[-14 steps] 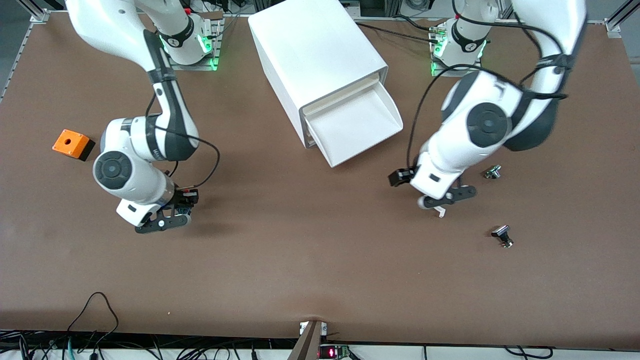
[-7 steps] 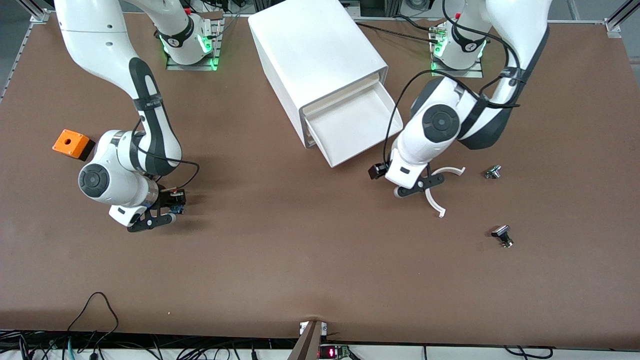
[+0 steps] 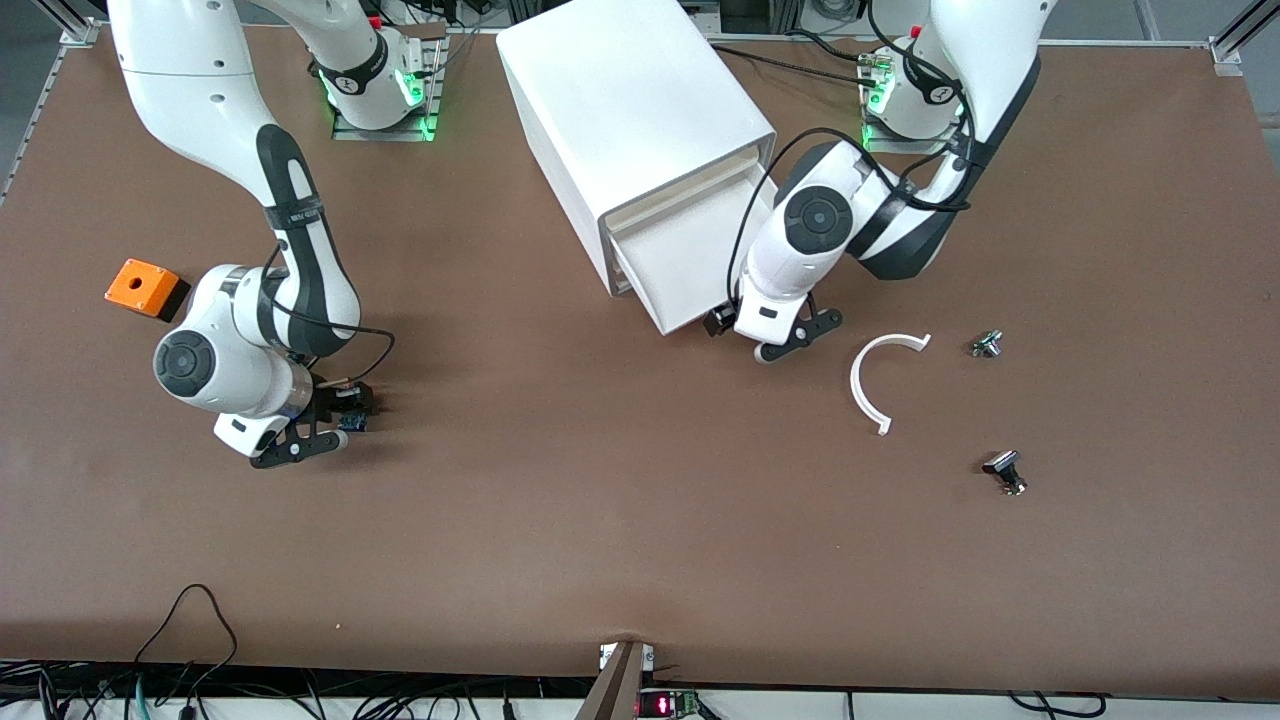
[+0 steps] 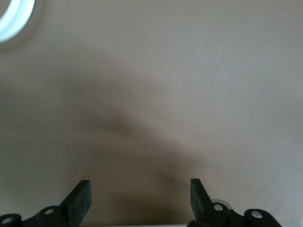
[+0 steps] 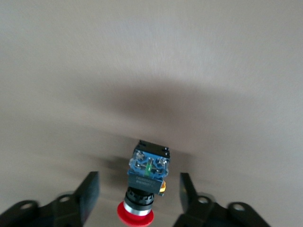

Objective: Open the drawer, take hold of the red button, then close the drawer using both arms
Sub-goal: 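Push the drawer shut with the left gripper while the right gripper lowers the button, then set the red button on the table and open the right gripper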

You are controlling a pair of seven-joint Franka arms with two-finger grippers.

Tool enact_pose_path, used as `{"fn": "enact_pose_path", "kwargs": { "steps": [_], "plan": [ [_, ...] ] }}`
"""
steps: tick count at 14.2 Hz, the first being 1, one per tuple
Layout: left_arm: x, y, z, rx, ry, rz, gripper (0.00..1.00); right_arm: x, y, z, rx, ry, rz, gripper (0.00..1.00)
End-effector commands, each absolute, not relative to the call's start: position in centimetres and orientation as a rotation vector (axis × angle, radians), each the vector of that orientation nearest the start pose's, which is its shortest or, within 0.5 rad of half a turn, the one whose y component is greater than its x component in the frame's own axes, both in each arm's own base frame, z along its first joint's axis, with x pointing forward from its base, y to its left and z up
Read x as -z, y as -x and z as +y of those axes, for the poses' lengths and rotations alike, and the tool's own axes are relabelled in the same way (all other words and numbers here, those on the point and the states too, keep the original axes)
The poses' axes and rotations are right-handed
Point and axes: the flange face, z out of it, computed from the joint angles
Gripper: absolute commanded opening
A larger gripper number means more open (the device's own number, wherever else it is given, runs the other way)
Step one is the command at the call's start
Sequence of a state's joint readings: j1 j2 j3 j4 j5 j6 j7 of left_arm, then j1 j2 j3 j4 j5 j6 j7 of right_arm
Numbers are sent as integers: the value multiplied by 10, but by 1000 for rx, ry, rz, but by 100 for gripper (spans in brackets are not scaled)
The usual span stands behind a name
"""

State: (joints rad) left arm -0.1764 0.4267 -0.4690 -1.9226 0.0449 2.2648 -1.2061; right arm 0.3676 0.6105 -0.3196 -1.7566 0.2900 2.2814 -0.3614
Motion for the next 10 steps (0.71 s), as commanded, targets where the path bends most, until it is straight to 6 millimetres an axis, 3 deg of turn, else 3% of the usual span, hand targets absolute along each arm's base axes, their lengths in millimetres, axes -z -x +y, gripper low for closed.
{"fn": "enact_pose_path", "kwargs": {
  "steps": [1,7,10],
  "plan": [
    [-292,-470,-380,-234,3043,-926,94,-288,-658,58,69,3026,-430,100],
    [-292,-415,-425,-342,2997,-901,96,-409,-649,72,260,3005,-501,100],
    [-289,-399,-437,-380,2995,-884,96,-445,-635,64,217,2982,-484,100]
  ]
}}
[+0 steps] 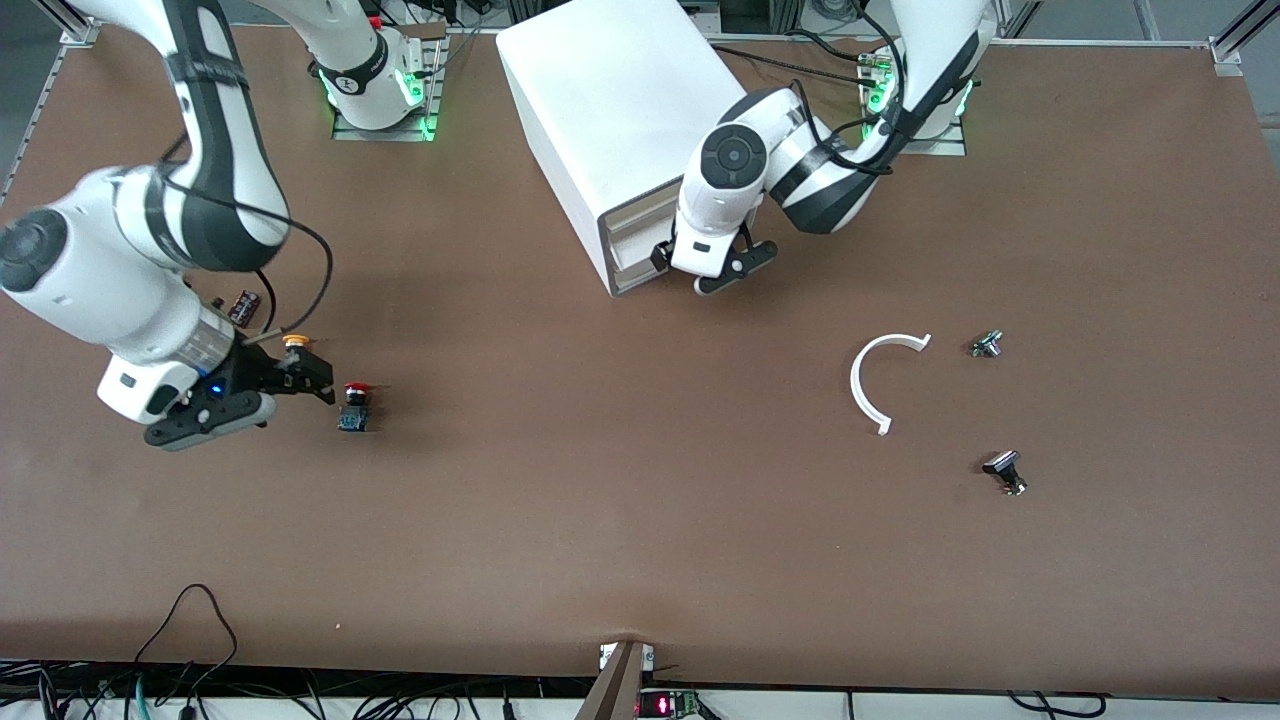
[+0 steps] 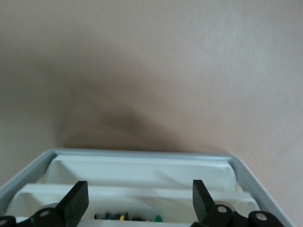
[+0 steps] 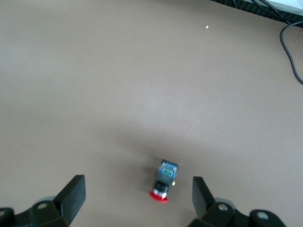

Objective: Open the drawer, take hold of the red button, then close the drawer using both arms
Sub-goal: 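Set the red button on the table and open the right gripper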

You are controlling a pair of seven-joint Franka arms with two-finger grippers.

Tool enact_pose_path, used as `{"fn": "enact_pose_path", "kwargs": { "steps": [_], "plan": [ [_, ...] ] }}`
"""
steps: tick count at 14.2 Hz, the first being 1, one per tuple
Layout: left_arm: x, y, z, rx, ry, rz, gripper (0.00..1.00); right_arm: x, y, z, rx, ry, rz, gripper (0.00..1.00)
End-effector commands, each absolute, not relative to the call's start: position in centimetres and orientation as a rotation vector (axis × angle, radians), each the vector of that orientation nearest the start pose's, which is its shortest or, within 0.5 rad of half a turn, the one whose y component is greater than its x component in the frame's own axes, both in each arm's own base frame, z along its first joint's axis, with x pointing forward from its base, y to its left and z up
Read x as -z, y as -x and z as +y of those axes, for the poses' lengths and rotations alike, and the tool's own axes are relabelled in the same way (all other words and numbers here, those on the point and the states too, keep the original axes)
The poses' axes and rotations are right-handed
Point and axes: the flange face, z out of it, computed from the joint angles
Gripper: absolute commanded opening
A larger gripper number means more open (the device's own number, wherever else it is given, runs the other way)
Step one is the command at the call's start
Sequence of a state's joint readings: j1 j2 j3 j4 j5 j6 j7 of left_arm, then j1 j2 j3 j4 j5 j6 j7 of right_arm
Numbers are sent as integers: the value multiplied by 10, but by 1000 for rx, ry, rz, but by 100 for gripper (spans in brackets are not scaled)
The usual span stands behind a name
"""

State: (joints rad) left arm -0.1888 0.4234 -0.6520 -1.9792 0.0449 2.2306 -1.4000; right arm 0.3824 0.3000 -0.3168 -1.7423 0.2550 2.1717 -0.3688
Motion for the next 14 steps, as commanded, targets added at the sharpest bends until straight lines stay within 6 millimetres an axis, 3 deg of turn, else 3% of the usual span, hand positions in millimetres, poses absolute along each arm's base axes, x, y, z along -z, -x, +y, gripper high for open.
{"fn": "enact_pose_path", "kwargs": {
  "steps": [1,4,7,9,12,14],
  "plan": [
    [-287,-395,-440,-393,2994,-876,97,-459,-629,62,212,2992,-507,100],
    [-277,-392,-441,-428,2982,-872,97,-504,-605,59,166,3092,-378,100],
    [-279,-392,-443,-428,2988,-868,97,-547,-578,76,141,3129,-331,100],
    [-282,-400,-438,-419,3000,-862,98,-569,-562,72,119,3152,-259,100],
    [-307,-432,-418,-409,3013,-770,98,-605,-533,58,104,3175,-161,100],
    [-335,-454,-410,-412,3009,-696,98,-626,-516,46,104,3181,-113,100]
  ]
}}
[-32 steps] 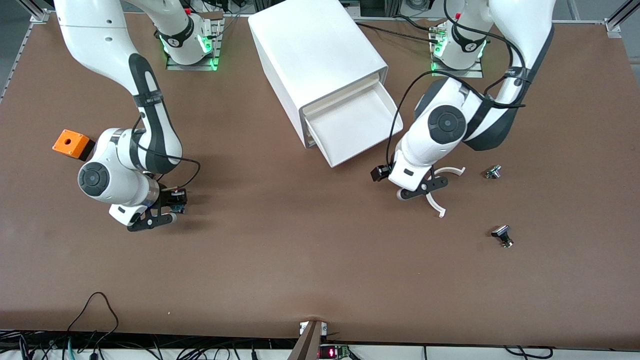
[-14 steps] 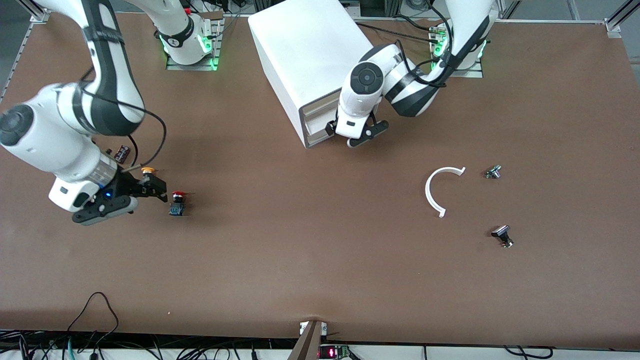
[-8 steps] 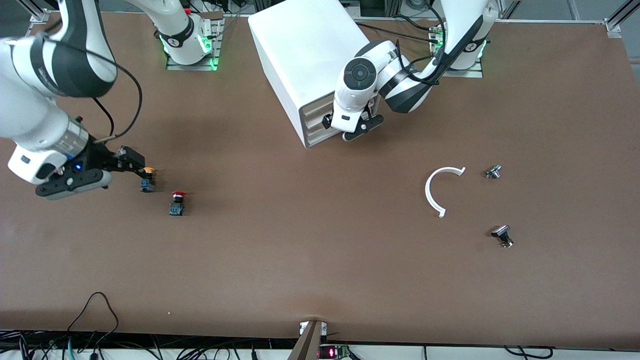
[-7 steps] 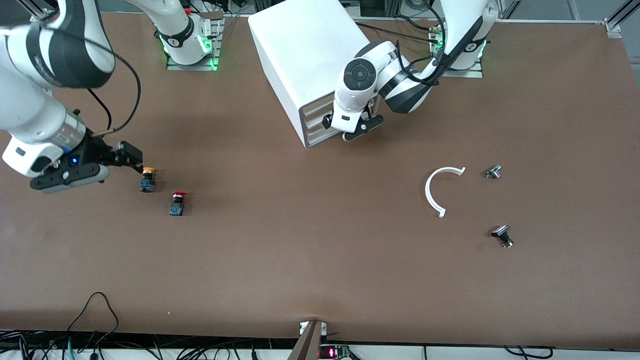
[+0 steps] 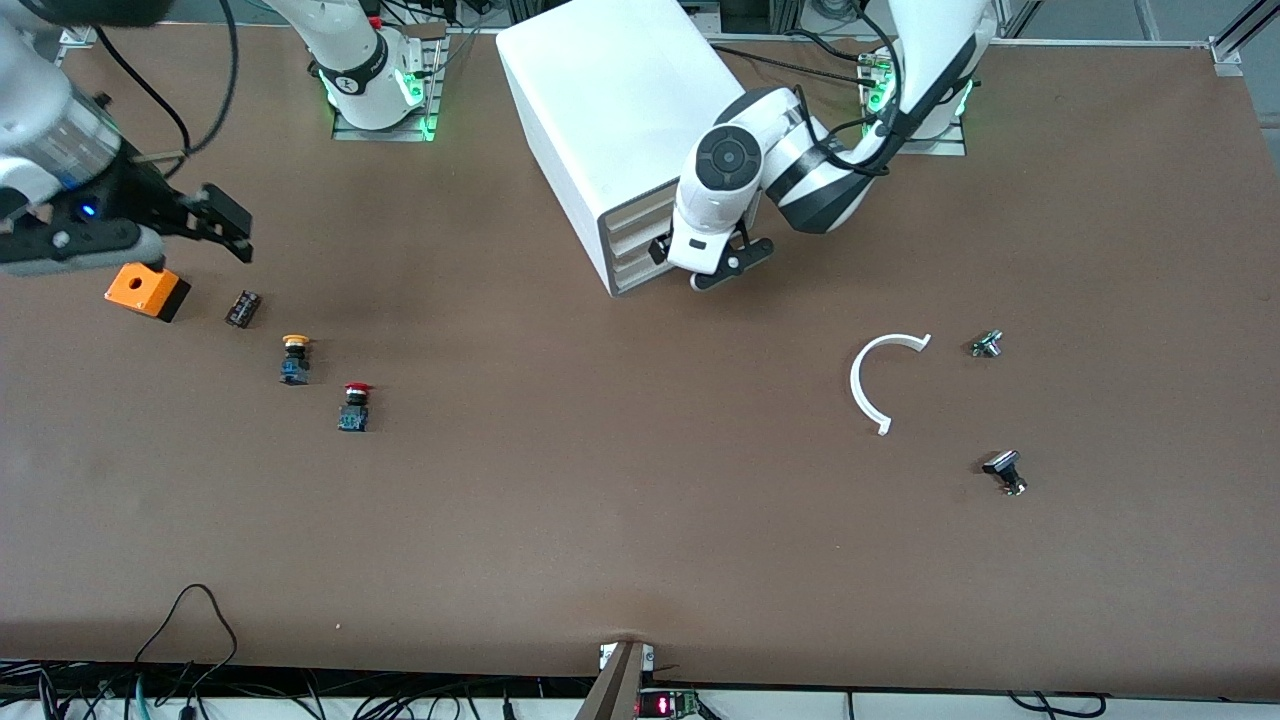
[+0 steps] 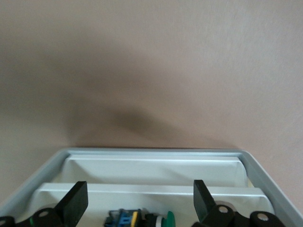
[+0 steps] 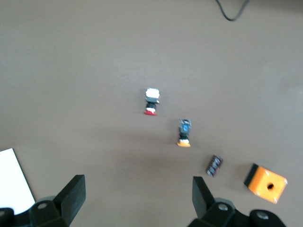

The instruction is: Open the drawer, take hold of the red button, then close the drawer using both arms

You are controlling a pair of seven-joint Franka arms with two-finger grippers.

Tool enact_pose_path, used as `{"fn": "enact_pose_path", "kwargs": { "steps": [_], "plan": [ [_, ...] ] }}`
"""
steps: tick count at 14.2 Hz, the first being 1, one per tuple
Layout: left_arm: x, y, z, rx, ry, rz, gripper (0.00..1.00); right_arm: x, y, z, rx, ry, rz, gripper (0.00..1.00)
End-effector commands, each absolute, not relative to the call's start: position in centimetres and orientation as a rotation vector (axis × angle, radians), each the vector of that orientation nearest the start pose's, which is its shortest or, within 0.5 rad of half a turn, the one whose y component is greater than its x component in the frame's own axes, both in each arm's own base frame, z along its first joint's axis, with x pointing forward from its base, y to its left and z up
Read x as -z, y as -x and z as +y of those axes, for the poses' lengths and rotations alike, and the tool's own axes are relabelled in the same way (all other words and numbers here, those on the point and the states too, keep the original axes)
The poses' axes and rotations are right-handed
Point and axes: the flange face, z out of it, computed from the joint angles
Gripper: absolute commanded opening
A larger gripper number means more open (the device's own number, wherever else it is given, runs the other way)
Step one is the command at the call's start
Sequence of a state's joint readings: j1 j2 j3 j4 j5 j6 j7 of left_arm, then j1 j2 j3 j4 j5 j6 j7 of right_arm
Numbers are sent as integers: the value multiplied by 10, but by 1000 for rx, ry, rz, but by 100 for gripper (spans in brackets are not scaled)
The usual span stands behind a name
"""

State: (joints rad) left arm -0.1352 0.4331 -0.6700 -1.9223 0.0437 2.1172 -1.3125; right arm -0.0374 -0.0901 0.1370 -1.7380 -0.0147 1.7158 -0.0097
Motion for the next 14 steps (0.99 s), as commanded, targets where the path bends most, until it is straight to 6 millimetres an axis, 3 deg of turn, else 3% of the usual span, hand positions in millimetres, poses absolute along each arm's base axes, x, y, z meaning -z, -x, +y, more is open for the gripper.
{"fn": "enact_pose_path", "kwargs": {
  "steps": [1,5,8,11,14],
  "plan": [
    [-349,-467,-404,-393,3001,-677,98,-634,-511,45,111,3184,-107,100],
    [-408,-516,-360,-251,2940,-441,98,-645,-506,47,101,3179,-110,100],
    [-445,-556,-308,-246,2959,-259,98,-638,-512,64,115,3170,-162,100],
    [-495,-592,-246,-229,3018,-88,98,-624,-522,67,110,3171,-37,100],
    [-531,-608,-191,-257,3036,55,99,-626,-525,38,133,3141,66,100]
  ]
}}
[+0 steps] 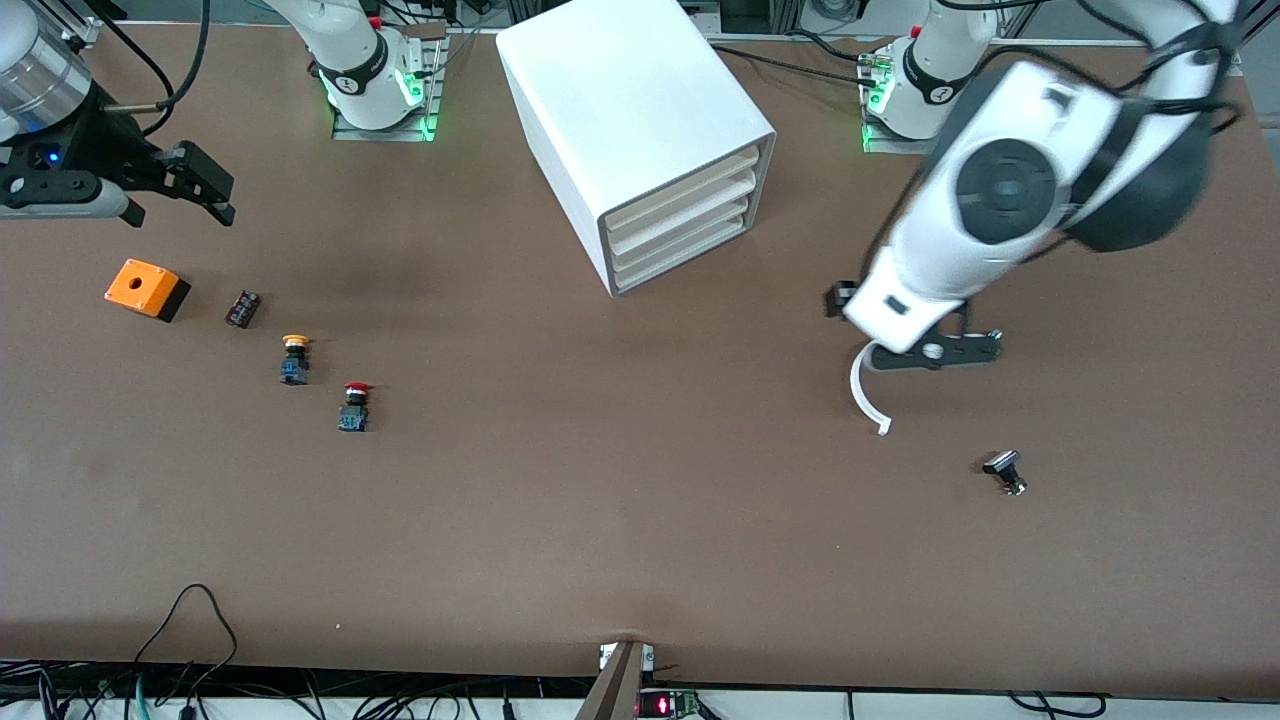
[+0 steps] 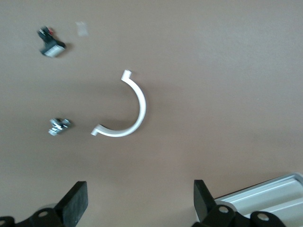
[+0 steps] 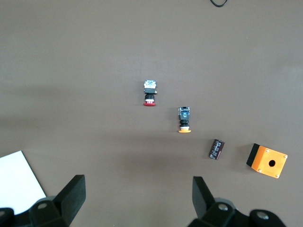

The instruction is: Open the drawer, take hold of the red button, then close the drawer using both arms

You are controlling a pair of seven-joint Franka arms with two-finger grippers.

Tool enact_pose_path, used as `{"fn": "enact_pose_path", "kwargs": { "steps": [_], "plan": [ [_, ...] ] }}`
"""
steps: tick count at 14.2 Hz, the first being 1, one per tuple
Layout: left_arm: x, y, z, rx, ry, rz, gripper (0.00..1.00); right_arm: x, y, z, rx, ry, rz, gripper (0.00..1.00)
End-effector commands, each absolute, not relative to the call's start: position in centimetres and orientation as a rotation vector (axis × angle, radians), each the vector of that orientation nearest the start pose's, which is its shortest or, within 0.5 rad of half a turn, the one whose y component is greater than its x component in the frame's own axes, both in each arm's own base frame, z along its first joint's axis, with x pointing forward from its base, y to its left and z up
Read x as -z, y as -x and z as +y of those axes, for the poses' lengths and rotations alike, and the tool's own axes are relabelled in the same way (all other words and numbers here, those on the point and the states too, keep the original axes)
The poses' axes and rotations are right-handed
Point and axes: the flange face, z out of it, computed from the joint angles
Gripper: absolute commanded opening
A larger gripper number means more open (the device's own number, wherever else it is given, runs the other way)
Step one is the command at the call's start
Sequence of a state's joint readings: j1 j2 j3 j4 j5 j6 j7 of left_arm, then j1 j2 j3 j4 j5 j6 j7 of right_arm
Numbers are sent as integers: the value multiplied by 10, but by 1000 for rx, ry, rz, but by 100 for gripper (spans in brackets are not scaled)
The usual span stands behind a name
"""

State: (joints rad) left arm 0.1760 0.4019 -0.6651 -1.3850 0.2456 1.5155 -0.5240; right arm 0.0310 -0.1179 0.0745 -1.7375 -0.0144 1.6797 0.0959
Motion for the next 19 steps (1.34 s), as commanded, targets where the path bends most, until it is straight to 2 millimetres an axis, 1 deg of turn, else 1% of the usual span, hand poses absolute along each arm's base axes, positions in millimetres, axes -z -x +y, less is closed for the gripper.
{"fn": "enact_pose_path", "kwargs": {
  "steps": [1,2,3,4,5,7,8,9,10,11,12,13,14,15,16,17,18,19],
  "plan": [
    [-540,-611,-172,-269,3041,96,99,-628,-524,33,140,3136,83,100],
    [-551,-617,-150,-253,3061,131,99,-630,-523,26,146,3128,107,100],
    [-563,-621,-135,-229,3075,175,99,-630,-522,22,141,3125,155,100],
    [-572,-620,-125,-227,3071,223,99,-631,-519,23,129,3120,222,100],
    [-574,-620,-112,-239,3062,249,99,-634,-515,26,124,3119,239,100],
    [-572,-622,-100,-255,3058,313,99,-635,-516,27,127,3136,194,100],
    [-572,-623,-94,-256,3061,324,99,-635,-516,35,125,3142,139,100],
    [-575,-621,-84,-251,3056,312,99,-634,-516,40,121,3146,117,100],
    [-578,-617,-83,-251,3045,311,99,-635,-517,42,128,3147,119,100],
    [-574,-616,-72,-267,3056,292,99,-634,-518,43,126,3148,134,100],
    [-578,-610,-64,-238,3094,298,99,-635,-519,46,129,3149,127,100],
    [-571,-601,-56,-240,3128,307,99,-638,-520,47,137,3144,127,100],
    [-572,-591,-44,-195,3151,312,99,-639,-520,47,142,3144,123,100],
    [-571,-578,-39,-159,3150,333,99,-639,-521,47,140,3143,123,100],
    [-575,-563,-47,-92,3140,339,99,-639,-521,47,139,3141,123,100],
    [-575,-551,-47,-29,3131,329,99,-639,-520,47,139,3141,120,100],
    [-572,-545,-42,41,3130,314,99,-639,-521,46,139,3139,127,100],
    [-572,-545,-39,108,3127,317,99,-639,-521,42,139,3139,130,100]
  ]
}}
